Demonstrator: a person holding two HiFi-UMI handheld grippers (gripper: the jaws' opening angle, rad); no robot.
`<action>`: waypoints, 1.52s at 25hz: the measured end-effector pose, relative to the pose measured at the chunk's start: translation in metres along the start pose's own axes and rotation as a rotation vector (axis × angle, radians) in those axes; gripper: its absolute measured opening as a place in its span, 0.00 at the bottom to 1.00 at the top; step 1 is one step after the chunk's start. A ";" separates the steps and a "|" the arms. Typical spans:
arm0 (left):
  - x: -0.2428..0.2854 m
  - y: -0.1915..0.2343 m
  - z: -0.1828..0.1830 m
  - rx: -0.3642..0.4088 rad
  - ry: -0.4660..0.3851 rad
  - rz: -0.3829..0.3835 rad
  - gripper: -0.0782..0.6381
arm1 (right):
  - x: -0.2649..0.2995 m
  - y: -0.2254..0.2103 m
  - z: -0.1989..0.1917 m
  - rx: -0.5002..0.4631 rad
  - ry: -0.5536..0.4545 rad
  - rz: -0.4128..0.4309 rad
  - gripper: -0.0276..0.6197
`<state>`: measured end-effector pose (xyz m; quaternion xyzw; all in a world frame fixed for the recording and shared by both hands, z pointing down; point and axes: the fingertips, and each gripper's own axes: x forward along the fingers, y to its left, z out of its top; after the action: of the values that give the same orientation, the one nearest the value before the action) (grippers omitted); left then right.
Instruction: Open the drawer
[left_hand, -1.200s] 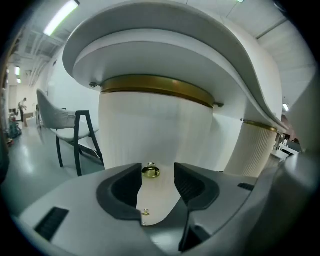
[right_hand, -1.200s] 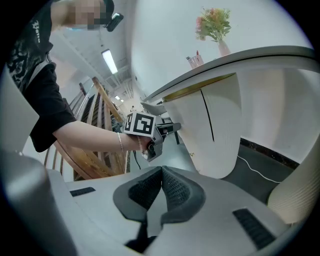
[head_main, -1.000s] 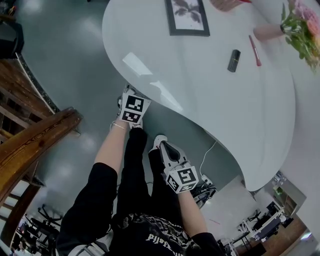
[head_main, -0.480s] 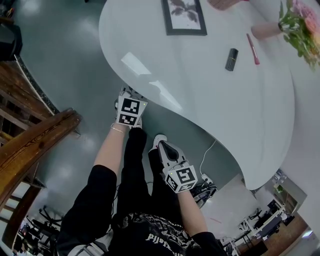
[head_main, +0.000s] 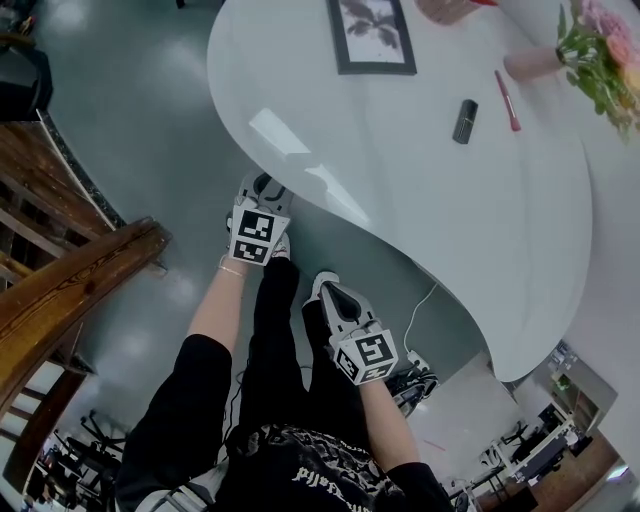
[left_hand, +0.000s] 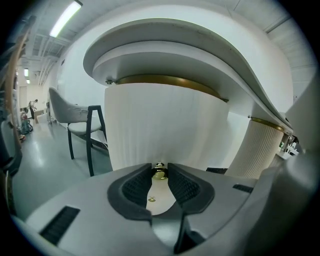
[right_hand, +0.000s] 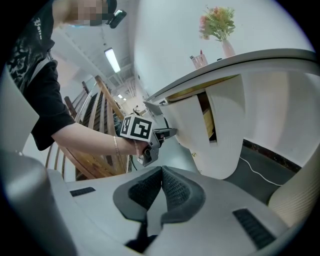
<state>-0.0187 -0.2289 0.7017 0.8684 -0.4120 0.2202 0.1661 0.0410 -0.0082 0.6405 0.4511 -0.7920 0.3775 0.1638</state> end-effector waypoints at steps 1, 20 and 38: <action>-0.001 0.000 -0.001 0.003 0.004 0.000 0.27 | 0.000 0.000 0.000 0.000 0.000 0.001 0.08; -0.031 0.000 -0.020 0.004 0.058 0.021 0.27 | -0.009 0.006 -0.004 -0.023 0.009 0.019 0.08; -0.056 0.002 -0.037 -0.010 0.139 0.030 0.27 | -0.007 0.019 0.010 -0.016 -0.004 0.037 0.08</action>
<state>-0.0605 -0.1769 0.7038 0.8441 -0.4134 0.2803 0.1952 0.0292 -0.0061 0.6210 0.4355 -0.8036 0.3731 0.1590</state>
